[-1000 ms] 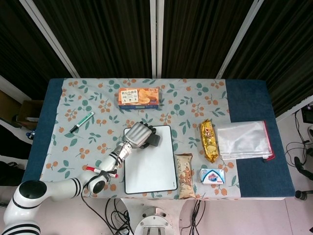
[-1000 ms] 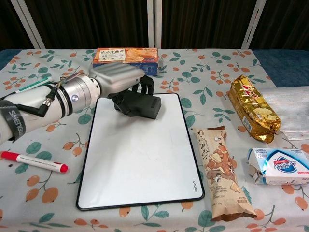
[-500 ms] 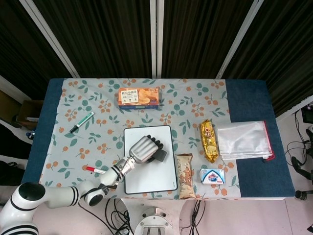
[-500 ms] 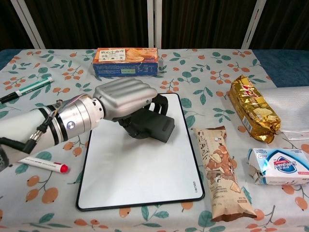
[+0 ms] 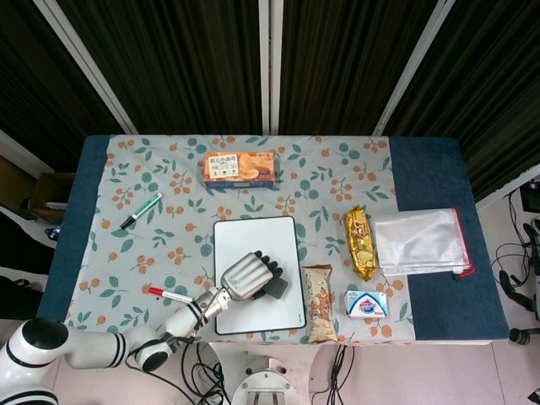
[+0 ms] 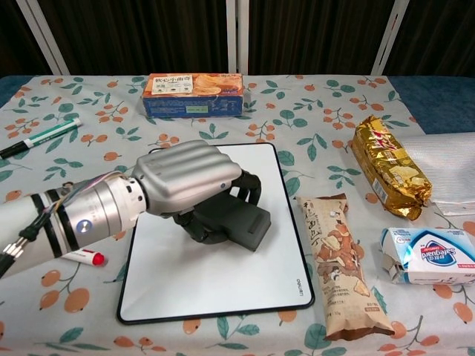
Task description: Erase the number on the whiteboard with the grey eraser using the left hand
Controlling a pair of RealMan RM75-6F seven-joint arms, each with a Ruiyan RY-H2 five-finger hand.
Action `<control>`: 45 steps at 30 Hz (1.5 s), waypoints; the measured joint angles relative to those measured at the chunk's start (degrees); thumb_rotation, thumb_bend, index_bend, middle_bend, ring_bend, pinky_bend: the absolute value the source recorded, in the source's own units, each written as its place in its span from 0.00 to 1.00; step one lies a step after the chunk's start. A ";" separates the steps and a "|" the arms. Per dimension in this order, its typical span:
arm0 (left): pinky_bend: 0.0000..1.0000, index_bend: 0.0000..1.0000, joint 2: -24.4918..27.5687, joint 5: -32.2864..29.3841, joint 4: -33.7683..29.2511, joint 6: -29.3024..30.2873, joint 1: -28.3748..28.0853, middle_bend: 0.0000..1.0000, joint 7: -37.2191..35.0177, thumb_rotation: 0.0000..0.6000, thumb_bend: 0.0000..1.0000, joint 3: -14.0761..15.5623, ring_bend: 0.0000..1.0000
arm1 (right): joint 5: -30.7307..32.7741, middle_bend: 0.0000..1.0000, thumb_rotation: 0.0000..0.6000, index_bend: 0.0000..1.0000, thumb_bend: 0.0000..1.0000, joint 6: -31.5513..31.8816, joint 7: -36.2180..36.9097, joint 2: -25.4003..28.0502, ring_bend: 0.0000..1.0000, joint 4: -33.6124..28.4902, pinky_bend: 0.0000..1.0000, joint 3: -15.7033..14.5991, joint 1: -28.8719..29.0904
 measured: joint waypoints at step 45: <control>0.54 0.76 -2.81 -3.74 9.03 -5.10 -2.78 0.67 -3.13 1.00 0.35 -7.11 0.53 | -1.57 0.00 1.00 0.00 0.26 -0.14 2.02 1.10 0.00 -1.72 0.00 -0.75 0.02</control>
